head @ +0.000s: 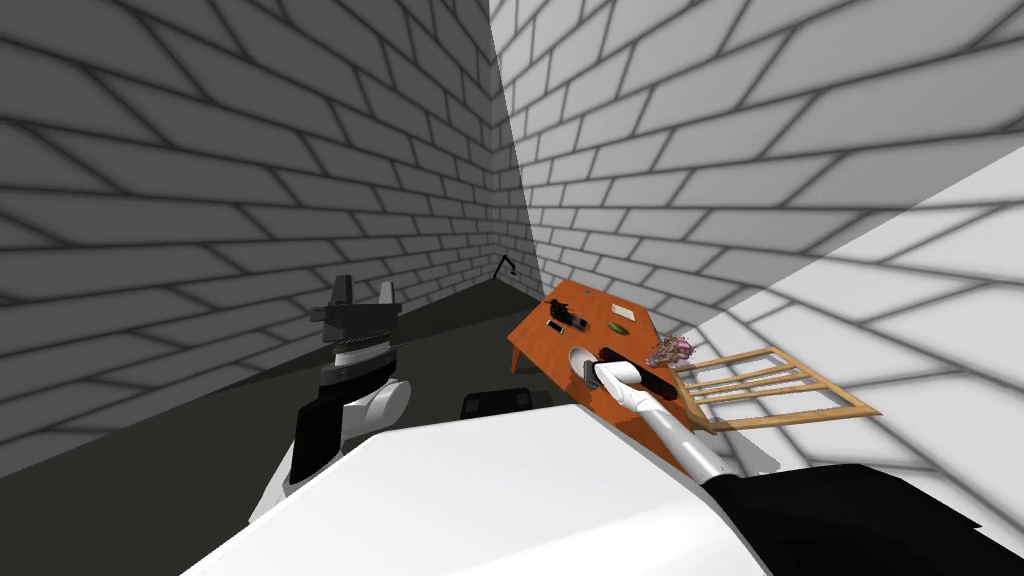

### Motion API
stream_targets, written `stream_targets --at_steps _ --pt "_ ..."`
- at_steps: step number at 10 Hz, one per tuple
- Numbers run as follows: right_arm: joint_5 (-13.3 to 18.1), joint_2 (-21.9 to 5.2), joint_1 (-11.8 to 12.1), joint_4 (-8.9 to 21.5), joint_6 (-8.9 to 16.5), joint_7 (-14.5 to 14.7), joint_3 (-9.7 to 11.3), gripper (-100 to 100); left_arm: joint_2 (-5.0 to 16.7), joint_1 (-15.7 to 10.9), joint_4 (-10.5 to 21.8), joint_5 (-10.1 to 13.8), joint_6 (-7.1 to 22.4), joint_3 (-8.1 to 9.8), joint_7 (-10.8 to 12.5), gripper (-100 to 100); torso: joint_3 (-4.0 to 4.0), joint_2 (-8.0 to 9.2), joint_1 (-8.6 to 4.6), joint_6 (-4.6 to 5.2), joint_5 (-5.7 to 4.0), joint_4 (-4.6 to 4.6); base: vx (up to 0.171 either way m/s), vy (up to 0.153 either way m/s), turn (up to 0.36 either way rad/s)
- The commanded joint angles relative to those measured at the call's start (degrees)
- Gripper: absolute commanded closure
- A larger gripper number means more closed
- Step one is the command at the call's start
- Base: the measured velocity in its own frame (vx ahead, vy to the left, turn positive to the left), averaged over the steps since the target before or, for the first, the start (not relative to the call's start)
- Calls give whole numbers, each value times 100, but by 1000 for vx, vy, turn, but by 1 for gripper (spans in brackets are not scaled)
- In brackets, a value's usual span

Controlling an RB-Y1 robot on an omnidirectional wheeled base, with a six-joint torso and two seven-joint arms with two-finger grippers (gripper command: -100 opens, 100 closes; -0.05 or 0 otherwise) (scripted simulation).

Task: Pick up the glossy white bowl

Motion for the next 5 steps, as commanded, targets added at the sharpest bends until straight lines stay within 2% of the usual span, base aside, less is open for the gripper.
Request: stream_targets --at_steps 1,4,5 --pt "0 0 0 0 0 0 0 100 0 0 0 0 0 0 0 0 0 0 0 0 0 0 -5 1 -10" --pt "0 -1 1 2 -2 -5 -3 100 0 0 0 0 0 0 0 0 -2 -2 2 -3 -1 -1 0 0 0" --pt "0 0 1 3 -2 -5 -2 0 0 0 0 0 0 0 0 0 -1 -2 3 -3 0 0 0 0 0"
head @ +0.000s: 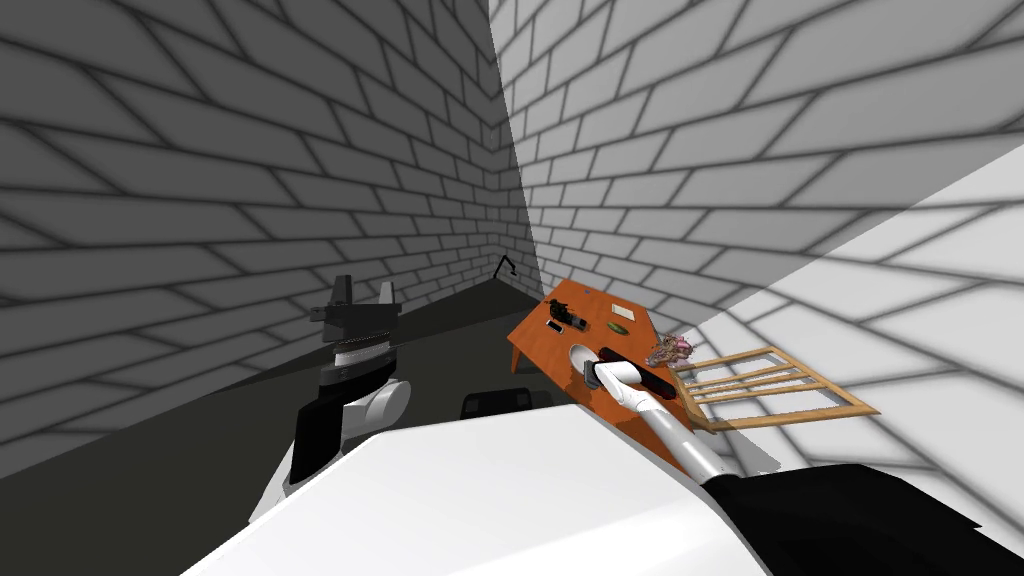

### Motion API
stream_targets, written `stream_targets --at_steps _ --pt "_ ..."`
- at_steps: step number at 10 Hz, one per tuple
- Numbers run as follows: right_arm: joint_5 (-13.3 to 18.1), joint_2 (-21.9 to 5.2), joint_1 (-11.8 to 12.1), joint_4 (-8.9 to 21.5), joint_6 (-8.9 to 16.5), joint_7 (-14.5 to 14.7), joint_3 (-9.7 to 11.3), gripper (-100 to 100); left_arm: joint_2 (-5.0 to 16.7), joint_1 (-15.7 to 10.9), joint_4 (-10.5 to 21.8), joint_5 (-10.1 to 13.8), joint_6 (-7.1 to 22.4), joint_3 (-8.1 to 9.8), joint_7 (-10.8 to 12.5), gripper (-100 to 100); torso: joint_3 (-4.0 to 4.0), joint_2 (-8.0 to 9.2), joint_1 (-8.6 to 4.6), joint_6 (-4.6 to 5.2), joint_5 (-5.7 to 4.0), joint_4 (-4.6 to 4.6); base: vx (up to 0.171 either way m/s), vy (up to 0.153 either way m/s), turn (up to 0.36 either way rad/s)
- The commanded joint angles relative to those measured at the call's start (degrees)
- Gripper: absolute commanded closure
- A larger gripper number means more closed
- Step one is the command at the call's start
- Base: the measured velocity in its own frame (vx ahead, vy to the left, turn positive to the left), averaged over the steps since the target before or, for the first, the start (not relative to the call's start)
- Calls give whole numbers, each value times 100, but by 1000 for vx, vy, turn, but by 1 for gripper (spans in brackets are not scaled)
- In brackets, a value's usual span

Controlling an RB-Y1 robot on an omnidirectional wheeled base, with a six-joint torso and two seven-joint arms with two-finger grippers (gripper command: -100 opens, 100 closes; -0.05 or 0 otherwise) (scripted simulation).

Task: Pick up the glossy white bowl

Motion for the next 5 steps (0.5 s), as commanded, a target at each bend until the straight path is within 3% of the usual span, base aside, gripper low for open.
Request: stream_targets --at_steps 1,3,4,5 --pt "-200 -148 45 -103 -88 163 -111 100 0 0 0 0 0 0 0 0 0 0 0 0 0 0 4 45 -101" --pt "-370 -271 49 -170 -180 302 -202 100 -1 0 0 0 0 0 0 0 4 6 34 5 9 2 -2 86 -98" --pt "-274 -202 40 -132 -134 235 -152 100 -1 0 0 0 0 -1 0 0 5 6 37 1 12 5 0 30 -10" --pt "-282 -206 39 -141 -153 245 -156 0 0 0 0 0 0 0 0 0 5 5 23 1 9 4 -1 7 1"
